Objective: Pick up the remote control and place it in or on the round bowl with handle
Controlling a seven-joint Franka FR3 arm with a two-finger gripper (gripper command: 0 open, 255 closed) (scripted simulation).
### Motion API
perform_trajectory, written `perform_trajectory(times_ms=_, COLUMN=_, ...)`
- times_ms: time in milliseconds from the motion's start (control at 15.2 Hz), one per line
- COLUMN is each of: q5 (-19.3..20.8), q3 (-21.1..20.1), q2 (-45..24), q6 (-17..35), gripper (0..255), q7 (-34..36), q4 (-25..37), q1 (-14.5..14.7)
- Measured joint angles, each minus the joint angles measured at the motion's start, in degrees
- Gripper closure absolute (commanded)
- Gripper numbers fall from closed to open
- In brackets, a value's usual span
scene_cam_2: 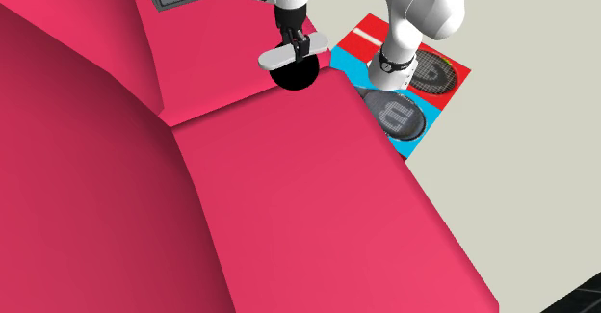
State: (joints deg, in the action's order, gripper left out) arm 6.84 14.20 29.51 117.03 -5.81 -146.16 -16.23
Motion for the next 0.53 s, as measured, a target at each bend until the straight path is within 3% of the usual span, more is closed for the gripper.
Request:
perform_trajectory(times_ms=66, q5=0.0, q3=0.0, q2=0.0, q6=0.0, gripper=255, q7=0.0, q4=0.0, q1=0.0)
perform_trajectory(times_ms=132, q5=0.0, q3=0.0, q2=0.0, q6=0.0, gripper=0, q7=0.0, q4=0.0, q1=0.0)
perform_trajectory(times_ms=528, q5=0.0, q3=0.0, q2=0.0, q6=0.0, gripper=0, q7=0.0, q4=0.0, q1=0.0)
